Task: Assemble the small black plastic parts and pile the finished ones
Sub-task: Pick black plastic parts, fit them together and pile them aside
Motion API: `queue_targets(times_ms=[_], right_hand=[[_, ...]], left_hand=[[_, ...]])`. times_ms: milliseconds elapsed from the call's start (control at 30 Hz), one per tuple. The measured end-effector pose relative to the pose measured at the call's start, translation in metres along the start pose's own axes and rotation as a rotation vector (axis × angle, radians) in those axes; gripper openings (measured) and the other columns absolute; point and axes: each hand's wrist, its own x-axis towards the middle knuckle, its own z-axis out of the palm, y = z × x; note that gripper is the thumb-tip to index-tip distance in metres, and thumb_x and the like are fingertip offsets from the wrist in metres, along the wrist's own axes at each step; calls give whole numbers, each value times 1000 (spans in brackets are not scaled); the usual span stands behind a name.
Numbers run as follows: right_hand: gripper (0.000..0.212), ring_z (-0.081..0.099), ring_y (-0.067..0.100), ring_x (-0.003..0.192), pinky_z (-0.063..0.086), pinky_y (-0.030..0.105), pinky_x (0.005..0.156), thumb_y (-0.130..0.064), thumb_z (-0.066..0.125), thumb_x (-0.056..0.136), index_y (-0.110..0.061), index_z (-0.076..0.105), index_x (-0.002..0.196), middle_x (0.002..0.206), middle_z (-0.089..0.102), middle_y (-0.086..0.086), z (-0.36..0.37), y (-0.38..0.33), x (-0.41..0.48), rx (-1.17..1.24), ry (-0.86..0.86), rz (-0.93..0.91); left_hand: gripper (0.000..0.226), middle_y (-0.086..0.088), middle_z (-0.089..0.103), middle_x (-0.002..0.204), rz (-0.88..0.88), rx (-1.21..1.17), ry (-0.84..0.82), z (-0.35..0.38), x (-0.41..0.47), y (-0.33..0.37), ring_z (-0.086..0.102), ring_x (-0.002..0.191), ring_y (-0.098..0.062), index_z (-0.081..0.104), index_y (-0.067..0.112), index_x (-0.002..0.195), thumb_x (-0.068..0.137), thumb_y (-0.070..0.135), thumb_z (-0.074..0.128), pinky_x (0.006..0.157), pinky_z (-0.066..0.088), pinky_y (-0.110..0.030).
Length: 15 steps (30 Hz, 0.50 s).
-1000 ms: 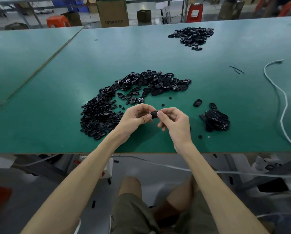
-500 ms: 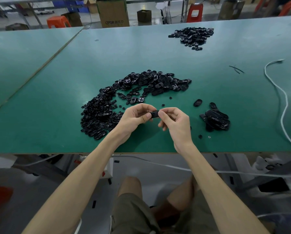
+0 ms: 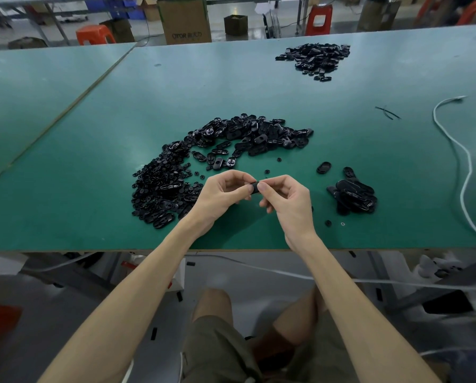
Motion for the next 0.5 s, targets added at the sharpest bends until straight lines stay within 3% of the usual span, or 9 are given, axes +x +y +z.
queue_targets(times_ms=[333, 500], right_hand=[[6, 66, 13, 62, 50, 24, 55, -11, 75, 94, -10, 71, 90, 72, 73, -1, 2, 0, 0, -28, 33, -1], [5, 66, 12, 61, 50, 24, 54, -11, 74, 95, -10, 71, 92, 72, 73, -2, 3, -1, 1, -31, 34, -2]], left_hand=[[14, -1, 73, 91, 22, -9, -43, -3, 2, -2, 69, 79, -14, 73, 11, 103, 92, 3, 74, 79, 54, -21], [11, 0, 74, 89, 22, 15, -5, -1, 1, -2, 68, 75, -12, 74, 16, 101, 93, 8, 74, 72, 51, -16]])
